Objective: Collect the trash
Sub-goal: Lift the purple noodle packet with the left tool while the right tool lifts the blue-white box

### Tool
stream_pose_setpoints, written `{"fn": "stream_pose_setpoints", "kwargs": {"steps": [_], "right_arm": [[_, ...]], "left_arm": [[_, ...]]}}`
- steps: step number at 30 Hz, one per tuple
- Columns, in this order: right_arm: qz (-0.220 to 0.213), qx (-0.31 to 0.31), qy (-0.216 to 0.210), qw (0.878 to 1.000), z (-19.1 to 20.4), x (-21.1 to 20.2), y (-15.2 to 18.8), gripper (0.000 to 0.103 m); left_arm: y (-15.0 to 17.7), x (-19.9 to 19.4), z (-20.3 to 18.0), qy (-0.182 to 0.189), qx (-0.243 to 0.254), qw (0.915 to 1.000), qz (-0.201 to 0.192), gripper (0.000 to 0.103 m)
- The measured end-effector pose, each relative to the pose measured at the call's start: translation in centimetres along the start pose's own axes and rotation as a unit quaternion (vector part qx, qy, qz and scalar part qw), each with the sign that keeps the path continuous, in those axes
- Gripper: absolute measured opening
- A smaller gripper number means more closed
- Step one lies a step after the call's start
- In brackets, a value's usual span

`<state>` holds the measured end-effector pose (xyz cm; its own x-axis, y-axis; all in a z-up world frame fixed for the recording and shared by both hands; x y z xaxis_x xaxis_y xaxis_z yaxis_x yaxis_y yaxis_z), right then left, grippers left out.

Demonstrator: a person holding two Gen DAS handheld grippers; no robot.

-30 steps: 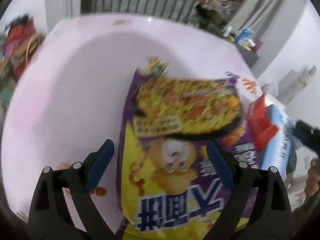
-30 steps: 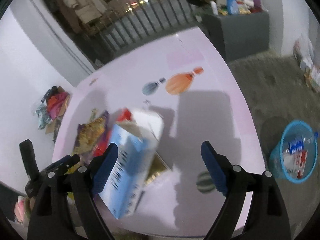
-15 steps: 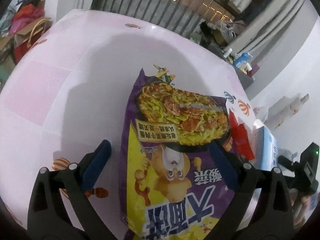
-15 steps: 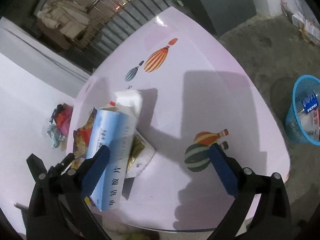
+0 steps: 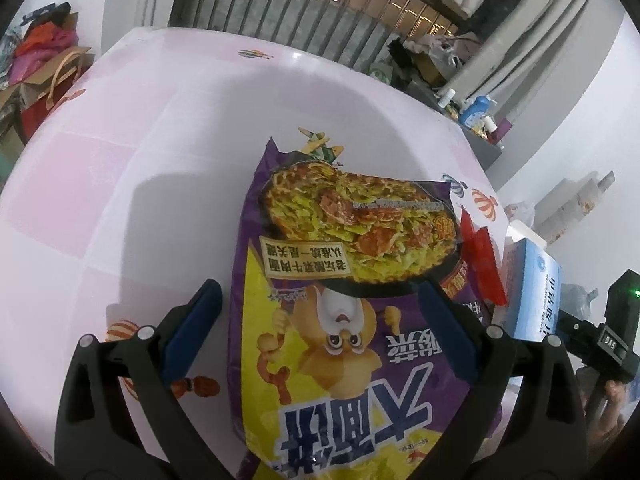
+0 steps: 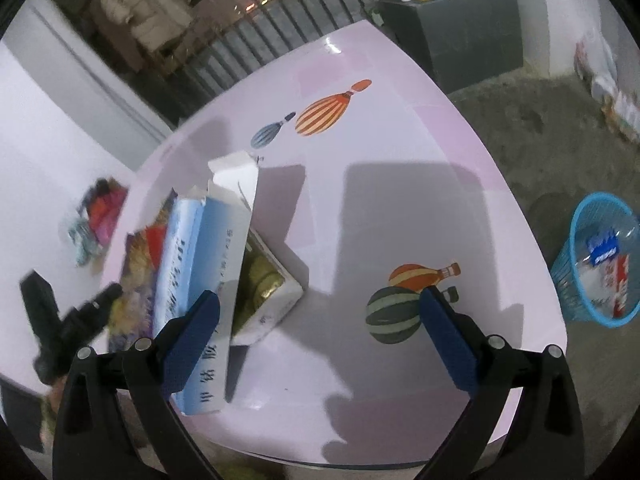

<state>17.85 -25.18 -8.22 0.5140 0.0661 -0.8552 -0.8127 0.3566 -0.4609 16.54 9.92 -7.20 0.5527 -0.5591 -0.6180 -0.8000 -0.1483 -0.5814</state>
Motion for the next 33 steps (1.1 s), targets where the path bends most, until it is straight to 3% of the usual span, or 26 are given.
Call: {"fn": "stream_pose_setpoints", "kwargs": {"steps": [2, 5, 8, 13, 19, 27, 30, 33], "right_arm": [[0.013, 0.005, -0.002, 1.000, 0.0, 0.0, -0.2, 0.097], [0.030, 0.026, -0.046, 0.998, 0.1, -0.5, -0.2, 0.095], [0.010, 0.008, -0.059, 0.998, 1.1, -2.3, -0.2, 0.092], [0.014, -0.007, -0.108, 0.994, 3.4, -3.8, 0.3, 0.083], [0.047, -0.013, -0.115, 0.992, 5.0, -2.3, 1.0, 0.070], [0.065, -0.008, -0.116, 0.991, 5.0, -1.8, 1.4, 0.065], [0.067, -0.007, -0.117, 0.991, 5.0, -1.7, 1.4, 0.064], [0.071, -0.009, -0.117, 0.991, 5.2, -1.5, 1.4, 0.064]], "left_arm": [[-0.1, 0.0, -0.1, 0.003, 0.004, 0.9999, 0.012, 0.094], [-0.3, -0.9, -0.2, 0.017, 0.002, 0.9998, 0.007, 0.094], [-0.6, -2.5, -1.2, 0.039, 0.028, 0.9988, -0.012, 0.089], [-0.5, -2.8, -1.0, 0.052, 0.019, 0.9984, 0.009, 0.064], [0.3, -1.4, 1.2, 0.065, -0.057, 0.9957, 0.033, 0.044], [-0.4, -2.4, 3.0, 0.031, -0.094, 0.9951, 0.003, 0.043], [-0.8, -3.0, 3.5, 0.008, -0.096, 0.9952, -0.017, 0.044], [-1.1, -3.0, 3.5, 0.007, -0.092, 0.9955, -0.020, 0.046]]}}
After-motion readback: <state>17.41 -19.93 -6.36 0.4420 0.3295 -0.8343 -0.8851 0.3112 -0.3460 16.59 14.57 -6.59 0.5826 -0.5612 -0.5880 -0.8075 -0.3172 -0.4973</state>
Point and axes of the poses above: each gripper's, at about its wrist camera, not at the fingertips, and x roughly the way its jaws point, z to its left, y to its underside, the point moved 4 cm from there along x, roughly the way its jaws point, and after that the axes turned 13 degrees about y, right-handed, at the moved point
